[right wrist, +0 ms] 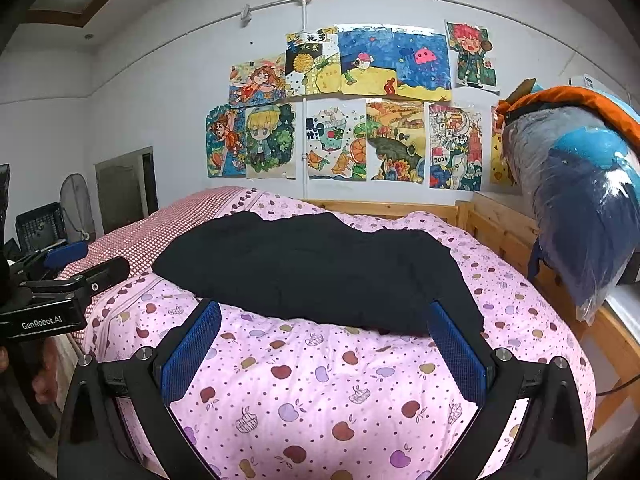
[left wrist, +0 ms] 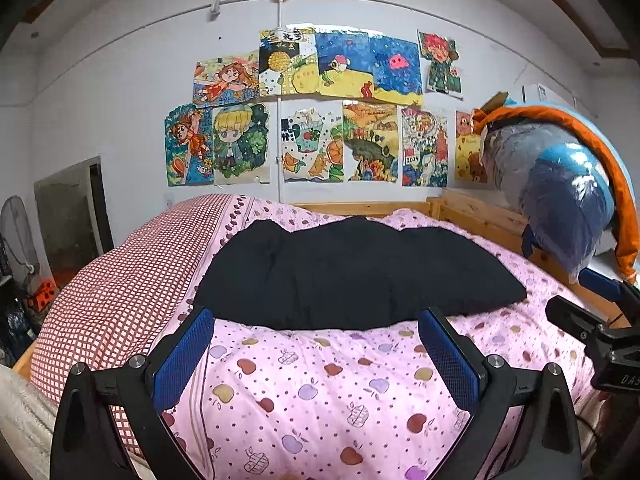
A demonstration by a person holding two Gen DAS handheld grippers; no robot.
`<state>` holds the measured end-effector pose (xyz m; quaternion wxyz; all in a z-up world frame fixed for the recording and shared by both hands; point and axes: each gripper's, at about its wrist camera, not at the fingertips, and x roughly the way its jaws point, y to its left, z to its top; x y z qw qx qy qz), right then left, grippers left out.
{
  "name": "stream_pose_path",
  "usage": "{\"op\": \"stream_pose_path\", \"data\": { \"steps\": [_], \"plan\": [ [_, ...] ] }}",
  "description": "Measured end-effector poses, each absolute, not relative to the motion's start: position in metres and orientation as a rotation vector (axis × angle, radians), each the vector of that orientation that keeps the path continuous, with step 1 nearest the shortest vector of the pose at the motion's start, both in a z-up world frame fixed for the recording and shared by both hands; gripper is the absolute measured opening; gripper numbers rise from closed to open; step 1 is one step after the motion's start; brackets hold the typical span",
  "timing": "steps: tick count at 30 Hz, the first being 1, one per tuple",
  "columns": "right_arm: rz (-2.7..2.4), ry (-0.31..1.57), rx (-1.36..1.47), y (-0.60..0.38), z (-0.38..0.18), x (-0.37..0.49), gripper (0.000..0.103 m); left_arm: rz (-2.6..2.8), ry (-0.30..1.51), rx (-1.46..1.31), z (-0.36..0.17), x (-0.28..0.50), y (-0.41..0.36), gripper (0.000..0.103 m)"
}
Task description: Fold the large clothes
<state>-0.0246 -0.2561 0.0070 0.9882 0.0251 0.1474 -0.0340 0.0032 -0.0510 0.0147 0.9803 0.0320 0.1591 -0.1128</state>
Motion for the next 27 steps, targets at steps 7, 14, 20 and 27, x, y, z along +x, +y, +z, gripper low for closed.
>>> {"op": "stream_pose_path", "data": {
  "steps": [7, 14, 20, 27],
  "plan": [
    [-0.093, 0.305, 0.069, -0.261, -0.008, -0.029, 0.101, -0.223, 0.339, 0.099, 0.004, -0.002, -0.057, 0.103],
    [-0.092, 0.309, 0.061, -0.258, -0.013, -0.033, 0.101, -0.224, 0.336, 0.093, 0.001, -0.007, -0.058, 0.103],
    [-0.099, 0.312, 0.053, -0.257, -0.016, -0.033, 0.101, -0.215, 0.350, 0.094, -0.002, -0.003, -0.058, 0.103],
    [-0.110, 0.299, 0.056, -0.254, -0.016, -0.035, 0.101, -0.219, 0.358, 0.086, -0.003, -0.001, -0.057, 0.103]
  ]
}}
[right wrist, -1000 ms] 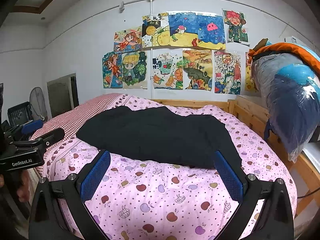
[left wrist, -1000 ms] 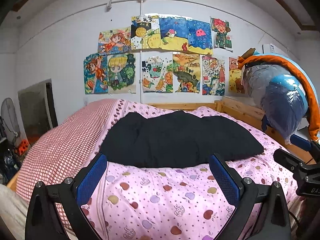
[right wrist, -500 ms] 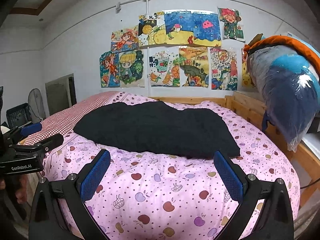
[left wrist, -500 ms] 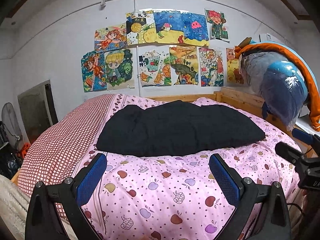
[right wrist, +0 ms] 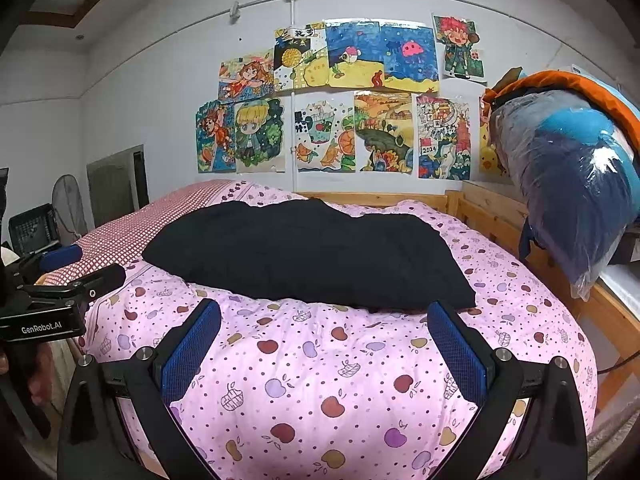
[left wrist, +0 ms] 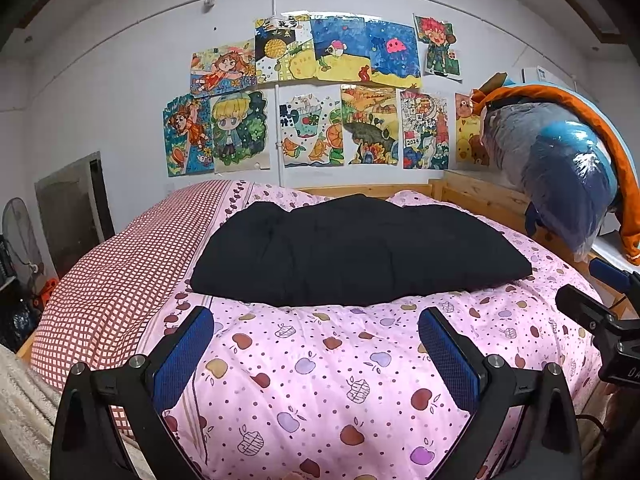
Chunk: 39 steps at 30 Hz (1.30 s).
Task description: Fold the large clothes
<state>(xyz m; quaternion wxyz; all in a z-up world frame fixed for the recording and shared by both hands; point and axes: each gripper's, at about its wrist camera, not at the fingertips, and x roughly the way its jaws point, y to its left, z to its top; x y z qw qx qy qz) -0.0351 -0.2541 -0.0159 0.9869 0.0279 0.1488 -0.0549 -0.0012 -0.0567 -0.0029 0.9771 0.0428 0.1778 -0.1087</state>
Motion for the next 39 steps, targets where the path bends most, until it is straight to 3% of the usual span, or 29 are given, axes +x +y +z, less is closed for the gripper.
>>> {"op": "stream_pose_path", "data": {
  "steps": [39],
  "plan": [
    [-0.132, 0.299, 0.065, -0.264, -0.014, -0.039, 0.101, -0.219, 0.352, 0.086, -0.002, 0.001, -0.053, 0.103]
  ]
}}
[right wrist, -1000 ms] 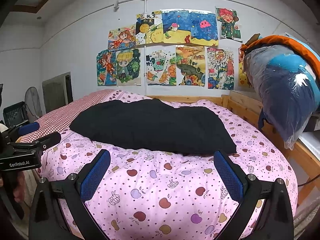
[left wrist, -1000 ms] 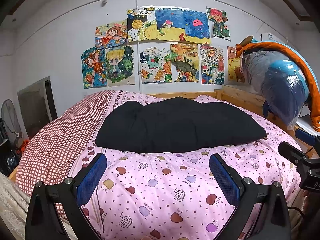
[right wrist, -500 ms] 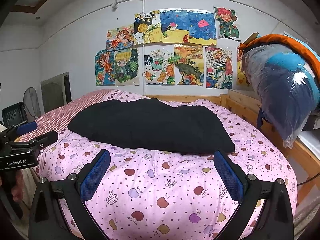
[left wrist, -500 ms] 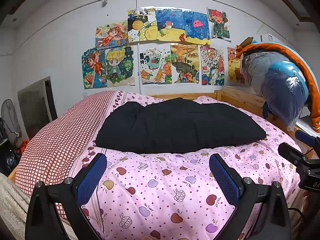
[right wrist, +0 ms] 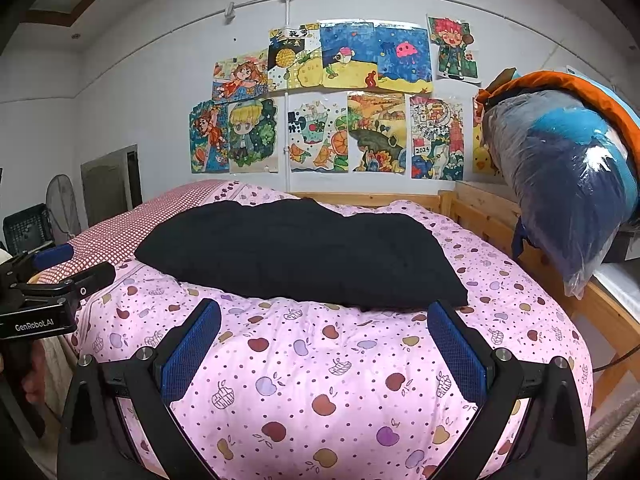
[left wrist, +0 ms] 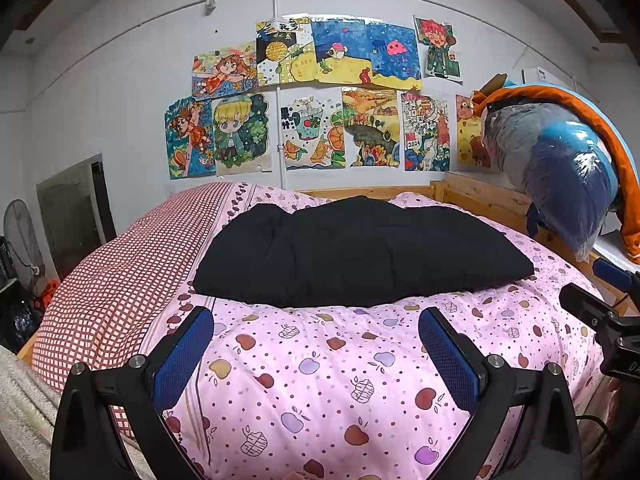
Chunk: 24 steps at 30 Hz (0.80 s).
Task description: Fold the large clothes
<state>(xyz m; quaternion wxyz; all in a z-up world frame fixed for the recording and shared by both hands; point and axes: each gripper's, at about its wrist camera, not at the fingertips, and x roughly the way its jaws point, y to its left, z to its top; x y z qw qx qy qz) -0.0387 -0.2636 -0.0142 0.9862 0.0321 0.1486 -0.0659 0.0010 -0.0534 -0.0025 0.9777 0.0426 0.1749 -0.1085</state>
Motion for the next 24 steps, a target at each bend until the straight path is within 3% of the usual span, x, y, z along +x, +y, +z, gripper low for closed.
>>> {"op": "stream_pose_path", "data": {
  "steps": [24],
  "plan": [
    [-0.135, 0.294, 0.061, -0.2695, -0.0115, -0.0415, 0.101, -0.219, 0.351, 0.087, -0.0017, -0.0003, -0.0527, 0.103]
  ]
}}
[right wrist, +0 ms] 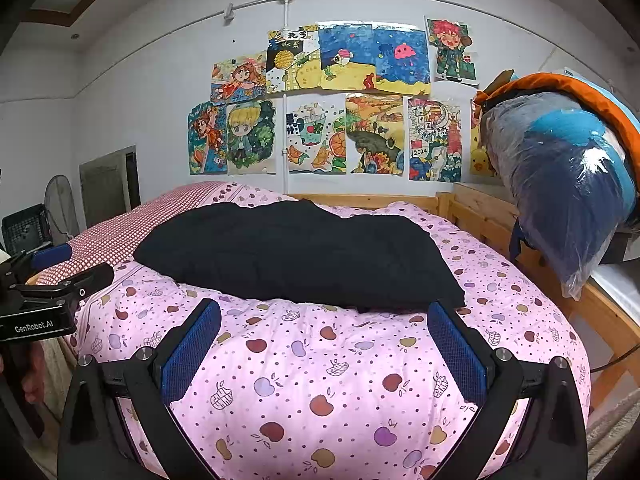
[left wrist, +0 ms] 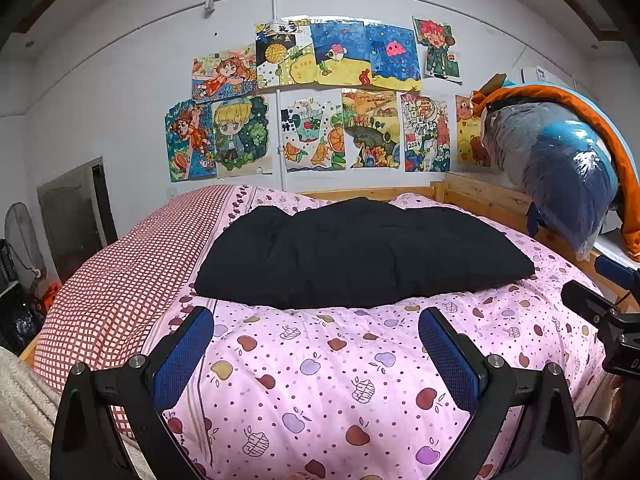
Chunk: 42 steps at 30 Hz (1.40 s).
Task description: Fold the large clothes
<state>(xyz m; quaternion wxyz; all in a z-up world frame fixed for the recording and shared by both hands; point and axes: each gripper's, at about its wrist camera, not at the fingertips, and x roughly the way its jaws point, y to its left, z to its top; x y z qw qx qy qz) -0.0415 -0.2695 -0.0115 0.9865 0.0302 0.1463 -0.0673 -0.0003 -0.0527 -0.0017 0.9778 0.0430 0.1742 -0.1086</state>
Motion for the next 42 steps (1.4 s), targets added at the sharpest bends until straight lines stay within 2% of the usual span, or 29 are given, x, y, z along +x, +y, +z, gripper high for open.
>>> {"op": "stream_pose_path", "data": {
  "steps": [42],
  "plan": [
    [-0.129, 0.283, 0.029, -0.266, -0.008, -0.042, 0.101, -0.187, 0.316, 0.085, 0.004, -0.006, -0.043, 0.103]
  ]
}}
